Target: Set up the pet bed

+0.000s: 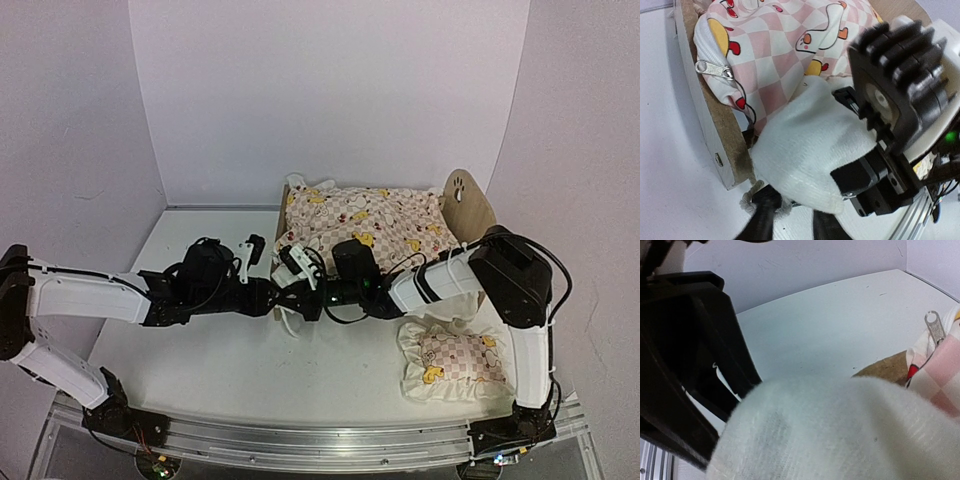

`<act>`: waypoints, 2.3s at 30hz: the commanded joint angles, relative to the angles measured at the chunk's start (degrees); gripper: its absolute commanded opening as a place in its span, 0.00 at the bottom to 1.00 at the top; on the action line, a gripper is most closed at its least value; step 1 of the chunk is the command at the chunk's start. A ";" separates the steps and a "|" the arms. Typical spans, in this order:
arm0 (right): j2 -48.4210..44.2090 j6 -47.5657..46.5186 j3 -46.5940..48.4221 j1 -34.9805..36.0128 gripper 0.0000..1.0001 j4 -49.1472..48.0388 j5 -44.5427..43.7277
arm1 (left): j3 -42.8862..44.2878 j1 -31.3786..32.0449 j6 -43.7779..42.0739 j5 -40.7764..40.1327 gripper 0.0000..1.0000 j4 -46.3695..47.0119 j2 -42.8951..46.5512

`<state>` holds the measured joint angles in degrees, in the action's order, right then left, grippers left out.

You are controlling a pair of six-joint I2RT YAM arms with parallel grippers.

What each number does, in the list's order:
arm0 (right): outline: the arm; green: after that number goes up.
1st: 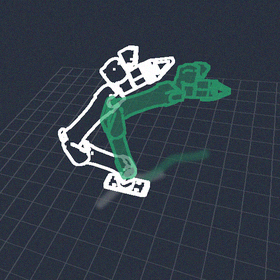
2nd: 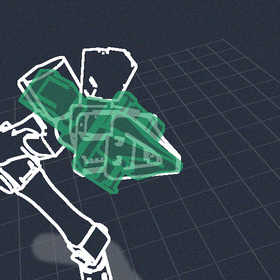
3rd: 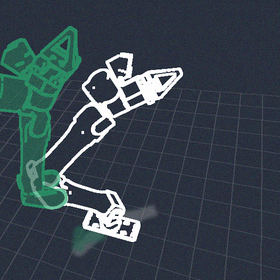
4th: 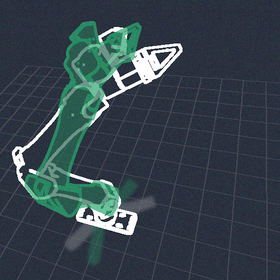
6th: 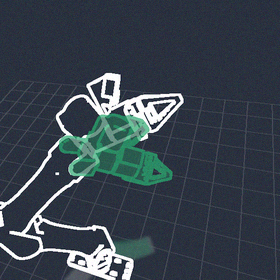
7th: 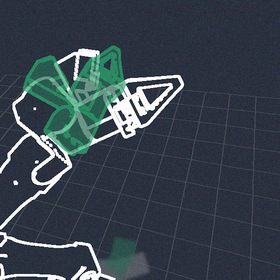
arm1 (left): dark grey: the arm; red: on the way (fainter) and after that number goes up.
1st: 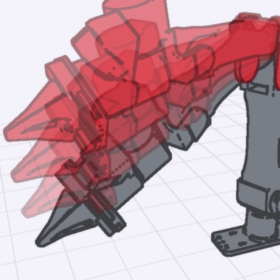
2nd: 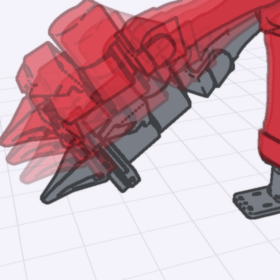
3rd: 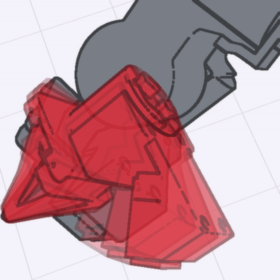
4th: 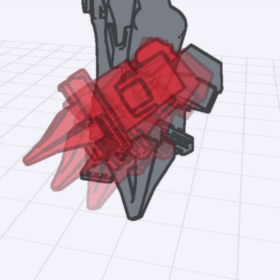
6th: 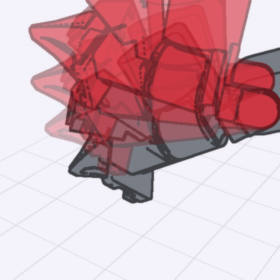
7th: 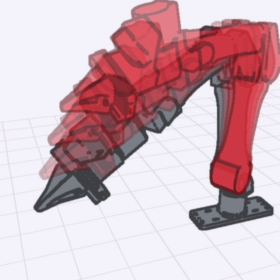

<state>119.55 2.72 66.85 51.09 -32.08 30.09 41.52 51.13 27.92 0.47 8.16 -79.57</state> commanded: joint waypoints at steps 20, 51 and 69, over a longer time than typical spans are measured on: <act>1.61 -4.61 6.78 -2.44 0.00 2.99 4.81 | -9.09 -11.87 38.94 20.06 0.43 19.61 -0.38; -10.88 17.53 -5.75 0.92 0.44 7.09 -7.95 | -17.56 -11.92 59.90 20.02 0.00 48.92 -12.23; 1.49 21.90 -2.82 5.27 0.62 -8.42 -18.60 | -18.53 -11.94 60.08 19.68 0.00 52.43 -13.22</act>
<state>119.00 23.88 60.29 55.37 -32.03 15.46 23.73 39.07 87.33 19.88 56.34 -93.06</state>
